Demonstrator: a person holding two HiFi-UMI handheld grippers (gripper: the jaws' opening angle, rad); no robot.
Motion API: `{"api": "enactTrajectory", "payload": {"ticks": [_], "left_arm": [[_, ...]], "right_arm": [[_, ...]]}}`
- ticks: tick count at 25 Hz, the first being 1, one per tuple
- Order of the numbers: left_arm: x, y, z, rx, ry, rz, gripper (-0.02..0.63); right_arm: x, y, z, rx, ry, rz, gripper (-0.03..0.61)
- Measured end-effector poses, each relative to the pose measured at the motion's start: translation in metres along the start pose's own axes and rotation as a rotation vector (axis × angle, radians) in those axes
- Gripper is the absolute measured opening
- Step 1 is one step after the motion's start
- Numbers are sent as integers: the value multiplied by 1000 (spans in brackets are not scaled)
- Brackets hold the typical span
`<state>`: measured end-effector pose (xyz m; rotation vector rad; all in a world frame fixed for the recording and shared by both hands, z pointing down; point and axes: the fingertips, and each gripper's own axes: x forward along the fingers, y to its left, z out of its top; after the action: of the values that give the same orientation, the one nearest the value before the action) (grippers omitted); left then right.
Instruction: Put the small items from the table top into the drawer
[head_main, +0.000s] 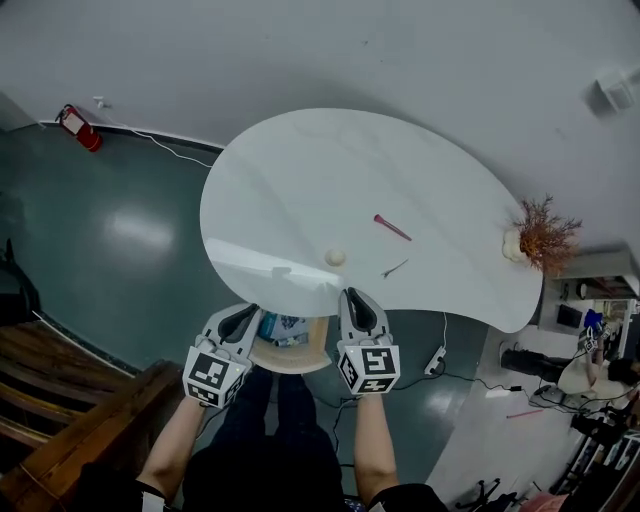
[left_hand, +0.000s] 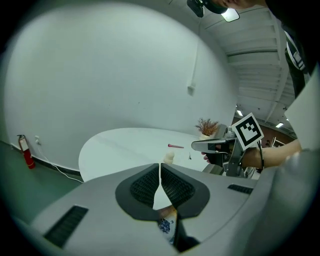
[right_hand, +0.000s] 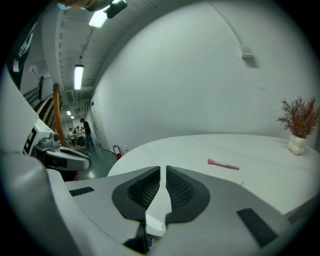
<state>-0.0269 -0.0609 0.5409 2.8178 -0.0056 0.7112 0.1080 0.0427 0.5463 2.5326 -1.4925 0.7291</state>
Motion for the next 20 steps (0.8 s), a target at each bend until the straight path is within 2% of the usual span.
{"api": "enactTrajectory", "payload": {"ticks": [8,9,11,20], "left_arm": [[13,16,-21,-85,25,72,26],[14,16,-22,-91,27,78,26],[16,17,-25,-106,31,93,26],[25,25,-31,-161,32,144,26]], "right_arm": [[46,-17,-17,2,52,37,38],[50,-19,-18,6,57,43,47],[58,-22,-21,9,72,63,126],[93,-33,-32,-36,127,94,161]]}}
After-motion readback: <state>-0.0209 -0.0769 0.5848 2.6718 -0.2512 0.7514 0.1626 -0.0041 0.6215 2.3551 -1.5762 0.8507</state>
